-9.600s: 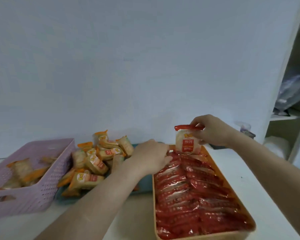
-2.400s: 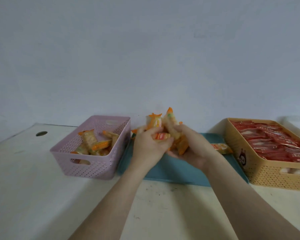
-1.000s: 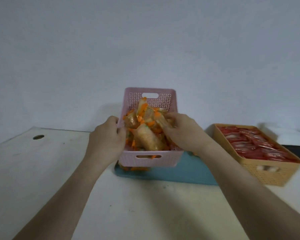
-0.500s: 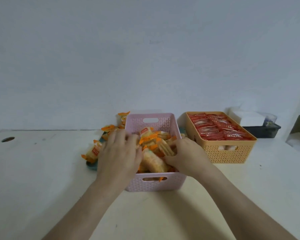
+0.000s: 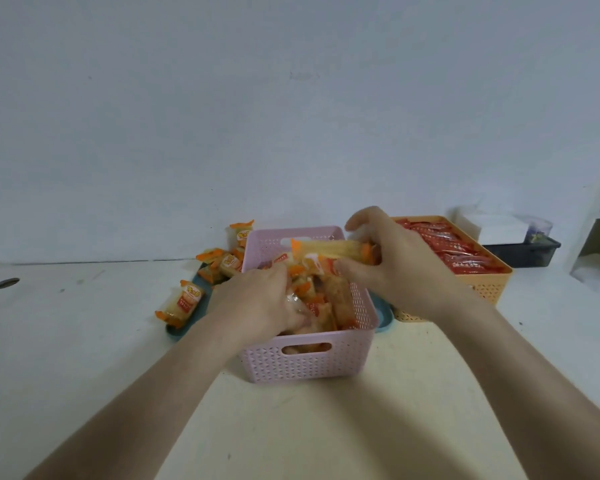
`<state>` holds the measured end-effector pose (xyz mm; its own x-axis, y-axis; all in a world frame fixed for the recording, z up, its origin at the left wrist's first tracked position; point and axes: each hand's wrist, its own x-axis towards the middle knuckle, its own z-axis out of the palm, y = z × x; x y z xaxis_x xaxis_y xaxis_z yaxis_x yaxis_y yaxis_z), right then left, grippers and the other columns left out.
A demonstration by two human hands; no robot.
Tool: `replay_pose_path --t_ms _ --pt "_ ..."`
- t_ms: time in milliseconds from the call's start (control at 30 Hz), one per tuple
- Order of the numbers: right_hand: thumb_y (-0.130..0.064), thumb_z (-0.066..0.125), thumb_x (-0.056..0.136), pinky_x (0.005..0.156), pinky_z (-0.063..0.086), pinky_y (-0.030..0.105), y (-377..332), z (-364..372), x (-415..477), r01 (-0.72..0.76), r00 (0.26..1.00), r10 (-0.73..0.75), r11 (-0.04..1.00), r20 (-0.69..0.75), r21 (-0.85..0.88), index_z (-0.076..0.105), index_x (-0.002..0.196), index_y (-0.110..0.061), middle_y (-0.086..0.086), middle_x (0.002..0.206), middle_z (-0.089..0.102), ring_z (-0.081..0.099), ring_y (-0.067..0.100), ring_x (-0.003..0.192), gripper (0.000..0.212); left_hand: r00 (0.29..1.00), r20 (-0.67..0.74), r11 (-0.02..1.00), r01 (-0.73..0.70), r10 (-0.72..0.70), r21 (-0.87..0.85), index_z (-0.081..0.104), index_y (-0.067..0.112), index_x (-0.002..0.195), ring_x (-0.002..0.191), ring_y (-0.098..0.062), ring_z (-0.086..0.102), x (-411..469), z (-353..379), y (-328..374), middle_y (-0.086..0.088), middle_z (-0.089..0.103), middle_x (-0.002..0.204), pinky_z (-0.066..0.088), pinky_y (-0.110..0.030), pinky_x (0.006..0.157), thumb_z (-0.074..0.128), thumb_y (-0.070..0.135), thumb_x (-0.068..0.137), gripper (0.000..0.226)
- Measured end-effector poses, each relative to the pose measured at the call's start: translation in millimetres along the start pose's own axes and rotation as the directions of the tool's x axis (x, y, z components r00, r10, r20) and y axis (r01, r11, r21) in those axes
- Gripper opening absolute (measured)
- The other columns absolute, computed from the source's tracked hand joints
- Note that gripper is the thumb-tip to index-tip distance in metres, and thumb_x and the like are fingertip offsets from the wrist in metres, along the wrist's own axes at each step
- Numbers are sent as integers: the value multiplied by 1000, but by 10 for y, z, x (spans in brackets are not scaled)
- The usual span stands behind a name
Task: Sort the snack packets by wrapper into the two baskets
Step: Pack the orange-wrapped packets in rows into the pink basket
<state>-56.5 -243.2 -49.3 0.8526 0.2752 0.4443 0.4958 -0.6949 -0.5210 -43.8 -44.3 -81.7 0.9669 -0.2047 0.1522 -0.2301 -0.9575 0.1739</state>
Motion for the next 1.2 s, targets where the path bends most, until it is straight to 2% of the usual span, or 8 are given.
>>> replay_pose_path --t_ms 167,267,367,534,701,868,1068,1201 --pt "-28 59 89 53 42 22 -95 -148 22 29 941 77 952 330 -305 61 79 -16 -7 72 59 56 10 64 16 984 -166 993 -80 64 -92 36 33 103 70 -17 59 -64 91 -8 9 57 75 53 -40 65 76 46 75 50" --pt "-23 55 90 58 39 21 -153 31 25 192 863 66 875 500 -445 59 86 -21 -10 76 55 53 17 74 5 963 -240 985 -148 123 -90 44 32 111 83 -18 62 -97 174 -24 10 63 97 53 -41 71 74 34 77 46" --pt "-9 50 87 78 35 31 -168 217 41 258 849 95 784 520 -564 61 103 -22 -1 95 58 51 22 88 23 946 -273 974 -208 176 -93 59 26 115 100 -17 57 -111 230 -43 9 57 111 51 -37 82 72 23 80 38" --pt "-3 49 84 85 31 36 -166 362 -2 266 891 63 730 450 -629 44 77 -22 -4 78 43 43 20 85 21 950 -265 915 -248 165 -319 67 27 112 102 -9 54 -124 219 -141 13 57 110 48 -29 90 78 19 74 40" --pt "-12 55 88 76 37 31 -88 413 -85 173 959 22 740 281 -650 62 100 -18 5 102 64 59 26 99 16 982 -37 865 -181 186 -467 69 28 84 78 -8 64 -183 64 -129 13 67 78 56 -31 72 79 19 69 20" --pt "-30 51 91 68 41 29 22 497 -56 136 987 -54 786 152 -603 61 114 -21 2 105 66 58 22 100 27 921 265 952 -237 284 -194 64 31 78 79 -7 61 62 -3 -47 14 65 78 51 -26 65 77 33 76 14" --pt "-32 48 92 86 41 36 30 308 -68 185 931 18 839 366 -511 61 104 -20 -3 104 58 47 21 105 22 907 228 928 -309 354 -209 65 30 113 94 -10 62 190 234 -12 11 68 104 55 -34 81 72 31 80 34" --pt "-50 46 92 86 32 42 -44 275 -61 97 834 160 899 527 -428 59 90 -23 -5 91 60 52 17 91 31 891 302 939 -305 340 -159 63 32 107 85 -13 64 240 278 -52 10 68 93 57 -39 75 75 35 76 33"
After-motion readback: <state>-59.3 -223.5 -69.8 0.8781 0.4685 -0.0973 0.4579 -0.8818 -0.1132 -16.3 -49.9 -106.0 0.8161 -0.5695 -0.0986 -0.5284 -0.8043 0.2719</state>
